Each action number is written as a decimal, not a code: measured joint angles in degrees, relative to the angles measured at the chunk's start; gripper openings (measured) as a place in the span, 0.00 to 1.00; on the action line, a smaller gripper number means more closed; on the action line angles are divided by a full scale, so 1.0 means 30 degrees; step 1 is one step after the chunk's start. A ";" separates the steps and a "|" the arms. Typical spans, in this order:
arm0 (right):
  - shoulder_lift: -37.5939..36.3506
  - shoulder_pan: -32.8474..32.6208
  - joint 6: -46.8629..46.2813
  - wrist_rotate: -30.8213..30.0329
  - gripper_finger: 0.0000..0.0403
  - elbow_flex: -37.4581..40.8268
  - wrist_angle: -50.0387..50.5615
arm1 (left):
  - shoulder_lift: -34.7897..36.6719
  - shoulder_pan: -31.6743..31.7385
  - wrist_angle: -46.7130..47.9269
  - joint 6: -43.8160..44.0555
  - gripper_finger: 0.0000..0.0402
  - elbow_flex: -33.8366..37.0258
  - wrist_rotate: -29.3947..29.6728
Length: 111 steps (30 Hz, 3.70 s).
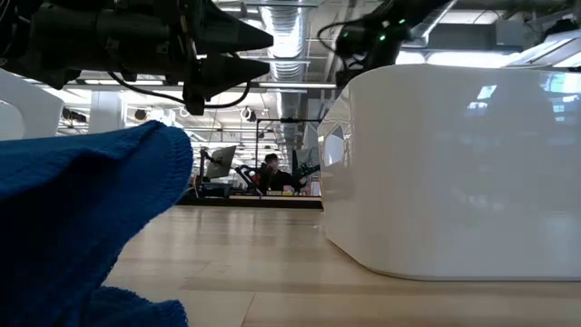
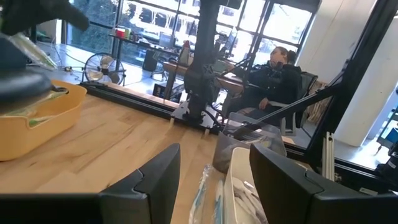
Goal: Pick & Place Toothbrushes
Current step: Put the green toothbrush into the yellow bin, then put the violet toothbrush into the right white bin
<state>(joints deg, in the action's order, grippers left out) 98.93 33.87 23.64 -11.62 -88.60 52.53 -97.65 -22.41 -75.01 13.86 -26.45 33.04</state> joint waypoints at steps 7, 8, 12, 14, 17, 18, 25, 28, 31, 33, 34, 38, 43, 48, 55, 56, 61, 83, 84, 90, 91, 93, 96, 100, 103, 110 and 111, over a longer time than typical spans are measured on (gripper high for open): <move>0.3891 -0.0146 0.3278 0.0002 0.02 -0.2865 0.4926 | 0.0000 0.0000 0.0249 0.0032 0.46 -0.0003 0.0000; 0.4268 -0.0146 0.3273 0.0019 0.02 -0.2994 0.5290 | 0.0000 -0.0007 0.0289 0.0032 0.46 -0.0003 0.0000; 0.5378 -0.0125 0.3271 0.0060 0.02 -0.3024 0.5825 | 0.0000 -0.0007 0.0897 0.0388 0.46 -0.0003 -0.0006; 0.5802 0.0016 0.3266 0.0072 0.02 -0.3017 0.5831 | -0.0001 -0.0007 0.1117 0.0620 0.46 -0.0003 -0.0006; 0.6023 0.0136 0.3176 0.0182 0.02 -0.3017 0.5763 | -0.0007 -0.0007 0.1191 0.0707 0.46 -0.0003 -0.0007; 0.6050 0.0161 0.3176 0.0221 0.02 -0.3017 0.5736 | -0.0007 -0.0007 0.1189 0.0869 0.46 -0.0003 -0.0007; 0.6057 0.0458 0.3164 0.0342 0.06 -0.3017 0.5152 | -0.0007 -0.0007 0.1313 0.0979 0.46 -0.0003 -0.0007; 0.6057 0.0535 0.3110 0.0359 0.10 -0.3017 0.4566 | -0.0005 -0.0007 0.1313 0.1037 0.46 -0.0003 -0.0007; 0.6057 0.0520 0.3110 0.0363 0.14 -0.3017 0.4454 | -0.0007 -0.0007 0.1320 0.1037 0.46 -0.0003 -0.0007; 0.6057 0.0442 0.3038 0.0389 0.14 -0.3017 0.4341 | -0.0007 -0.0007 0.1320 0.1037 0.46 -0.0003 -0.0007; 0.6057 0.0356 0.2941 0.0395 0.15 -0.3017 0.4329 | 0.0000 -0.0007 0.1327 0.1037 0.46 -0.0003 -0.0007; 0.6057 0.0277 0.2603 0.0389 0.15 -0.3017 0.4329 | -0.0007 -0.0007 0.1378 0.1037 0.46 -0.0003 -0.0007; 0.6057 0.0277 0.2112 0.0062 0.16 -0.3017 0.4198 | -0.0007 -0.0007 0.1378 0.1045 0.46 -0.0003 -0.0015; 0.5680 0.0137 0.2431 -0.0462 0.24 -0.3017 0.4383 | -0.0007 -0.0007 0.1378 0.1040 0.46 -0.0003 -0.0015; 0.4214 -0.0657 0.2916 -0.0449 0.30 -0.3017 0.4295 | -0.0007 -0.0007 0.1392 0.1030 0.46 -0.0003 -0.0015; 0.3946 -0.0811 0.3076 -0.0443 0.30 -0.3017 0.4263 | -0.0006 -0.0007 0.1399 0.1030 0.46 -0.0003 -0.0015; 0.2626 -0.1510 0.3259 -0.0443 0.30 -0.3017 0.3132 | -0.0006 -0.0007 0.1400 0.1030 0.46 -0.0003 -0.0015; -0.0661 -0.7082 0.3798 -0.0443 0.31 -0.3017 -0.3615 | -0.0007 -0.0007 0.1415 0.1037 0.46 -0.0003 -0.0015; -0.0653 -0.7362 0.3804 -0.0443 0.31 -0.3017 -0.3966 | -0.0007 -0.0007 0.1415 0.1031 0.46 -0.0003 -0.0015; -0.0653 -0.9024 0.3817 -0.0443 0.31 -0.3017 -0.5582 | -0.0007 -0.0007 0.1422 0.1030 0.46 -0.0003 -0.0015; -0.0653 -0.9313 0.3817 -0.0443 0.31 -0.3017 -0.5808 | -0.0007 -0.0007 0.1422 0.1030 0.46 -0.0003 -0.0015; -0.0653 -0.9895 0.3810 -0.0326 0.31 -0.3017 -0.6080 | -0.0007 -0.0007 0.1422 0.1031 0.46 -0.0003 -0.0015; -0.0653 -1.0883 0.3986 0.0476 0.31 -0.3017 -0.6222 | -0.0007 -0.0007 0.1422 0.1023 0.46 -0.0003 -0.0015; -0.0653 -1.2332 0.4323 0.1857 0.31 -0.3017 -0.6182 | -0.0007 -0.0007 0.1427 0.1017 0.46 -0.0005 -0.0015; -0.0653 -1.3456 0.4655 0.2642 0.31 -0.3017 -0.6103 | -0.0005 -0.0007 0.1429 0.1010 0.46 -0.0003 -0.0015; -0.0646 -1.5445 0.5220 0.7703 0.31 -0.3017 -0.5313 | -0.0007 -0.0007 0.1429 0.0981 0.46 -0.0008 -0.0015; -0.0646 -1.5610 0.5187 0.8643 0.31 -0.3017 -0.5181 | -0.0004 -0.0003 0.1429 0.0982 0.46 -0.0007 -0.0015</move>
<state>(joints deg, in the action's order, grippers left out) 96.99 -12.96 39.20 14.31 -97.65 36.98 -97.66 -22.42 -70.72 16.81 -26.47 32.99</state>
